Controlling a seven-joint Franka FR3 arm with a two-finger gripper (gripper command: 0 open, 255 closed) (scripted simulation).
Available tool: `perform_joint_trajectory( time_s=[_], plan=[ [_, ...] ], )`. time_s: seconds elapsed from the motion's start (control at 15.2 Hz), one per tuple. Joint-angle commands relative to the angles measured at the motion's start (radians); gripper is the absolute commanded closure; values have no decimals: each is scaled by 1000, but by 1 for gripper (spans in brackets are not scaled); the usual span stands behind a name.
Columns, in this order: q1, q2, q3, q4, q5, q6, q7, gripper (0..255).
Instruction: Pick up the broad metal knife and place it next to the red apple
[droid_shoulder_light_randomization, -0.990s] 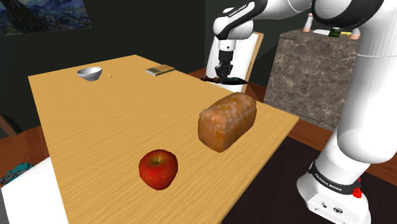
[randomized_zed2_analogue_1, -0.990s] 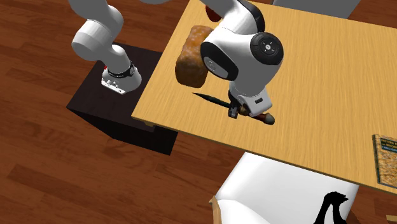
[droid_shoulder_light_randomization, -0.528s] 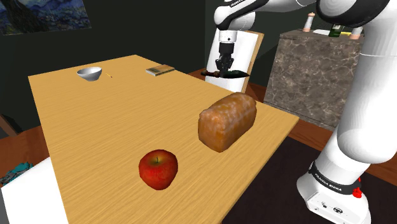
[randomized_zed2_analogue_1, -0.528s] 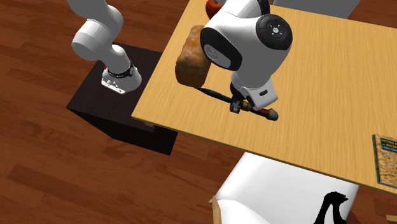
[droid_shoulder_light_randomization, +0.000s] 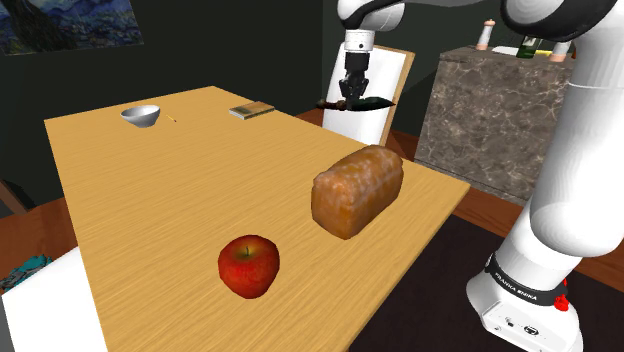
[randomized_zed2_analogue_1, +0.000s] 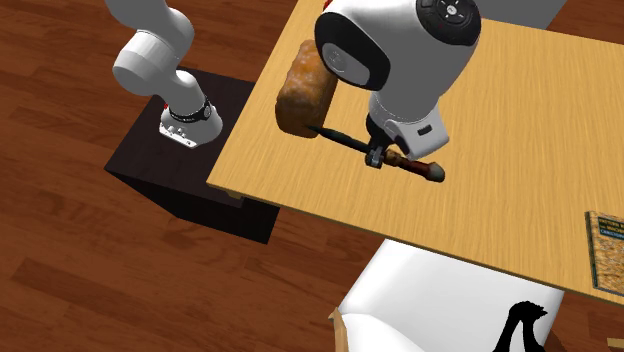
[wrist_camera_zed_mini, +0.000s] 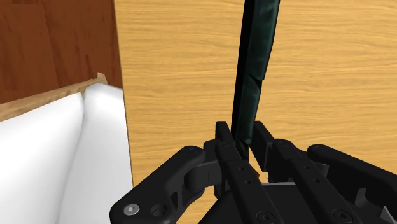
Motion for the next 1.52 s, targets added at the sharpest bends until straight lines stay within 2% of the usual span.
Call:
perform_joint_trajectory(
  time_s=[0.0,0.26,0.86,1.45],
  plan=[
    [-1,-4,-1,21,-2,-25,2,255],
    [-2,-5,-2,63,-3,-68,7,255],
    [121,-60,83,-10,-13,-23,210,255],
    [236,-35,169,20,-14,-3,409,255]
  ],
)
